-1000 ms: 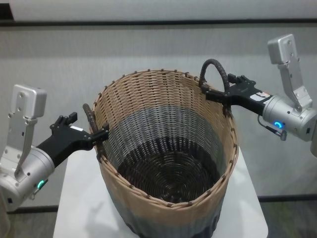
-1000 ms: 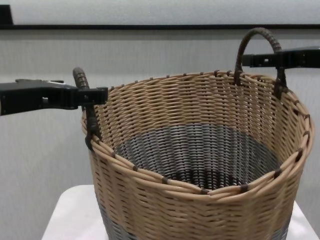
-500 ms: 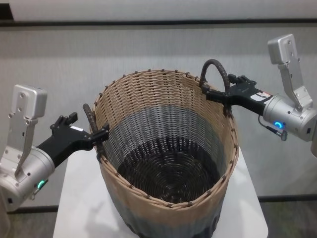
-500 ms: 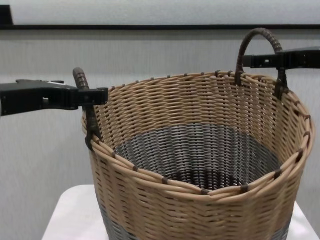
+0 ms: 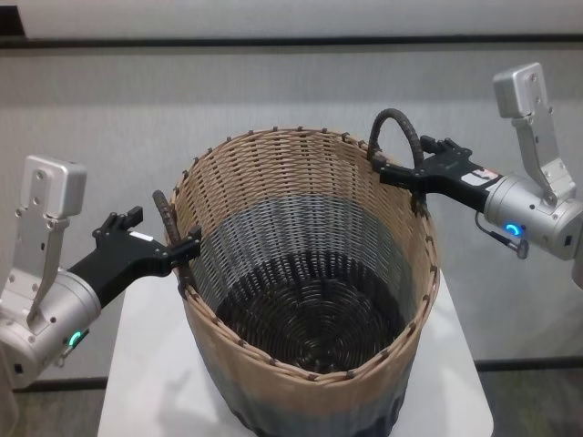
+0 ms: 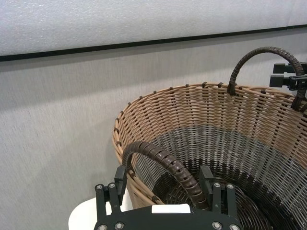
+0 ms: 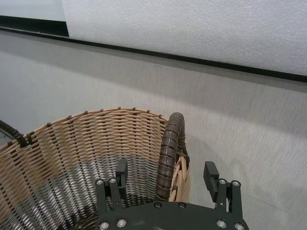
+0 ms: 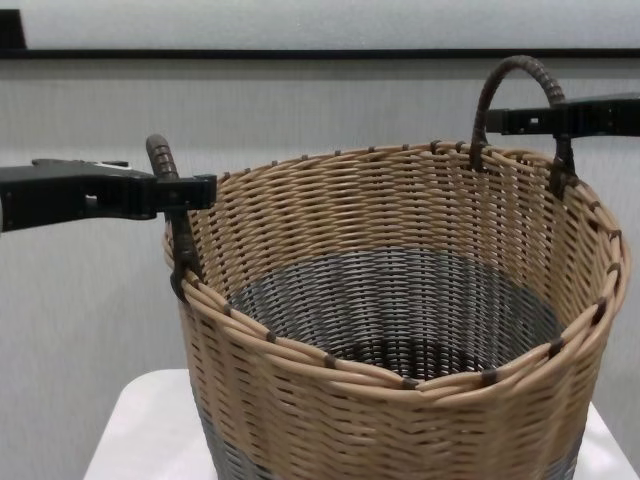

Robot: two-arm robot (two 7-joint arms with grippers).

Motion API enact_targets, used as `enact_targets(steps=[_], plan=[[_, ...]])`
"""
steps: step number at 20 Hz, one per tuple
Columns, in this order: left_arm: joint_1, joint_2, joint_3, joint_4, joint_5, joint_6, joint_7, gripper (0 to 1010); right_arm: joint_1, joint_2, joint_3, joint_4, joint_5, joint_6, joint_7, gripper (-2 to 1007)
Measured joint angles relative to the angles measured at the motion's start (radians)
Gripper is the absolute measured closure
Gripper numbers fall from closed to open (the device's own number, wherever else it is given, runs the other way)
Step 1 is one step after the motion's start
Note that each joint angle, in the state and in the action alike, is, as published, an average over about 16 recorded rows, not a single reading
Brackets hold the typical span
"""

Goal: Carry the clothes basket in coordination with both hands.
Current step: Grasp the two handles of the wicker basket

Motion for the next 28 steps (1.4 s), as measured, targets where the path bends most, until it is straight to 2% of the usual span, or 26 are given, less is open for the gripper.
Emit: enact_targets(steps=[5,11,24,28], plan=[[0.000,0.000,0.000,0.000,-0.001,0.000,0.000,43,-0.001,0.000,0.001,-0.001,0.001,0.000,-0.001,71],[0.000,0.000,0.000,-0.001,-0.001,0.001,0.000,155,-0.001,0.001,0.001,-0.002,0.001,-0.001,-0.001,219],[0.000,0.000,0.000,-0.001,-0.002,0.001,0.000,612,-0.002,0.001,0.002,-0.003,0.002,-0.001,-0.001,702],[0.000,0.000,0.000,-0.001,-0.002,0.002,0.000,720,-0.002,0.001,0.002,-0.003,0.002,-0.001,-0.001,833]])
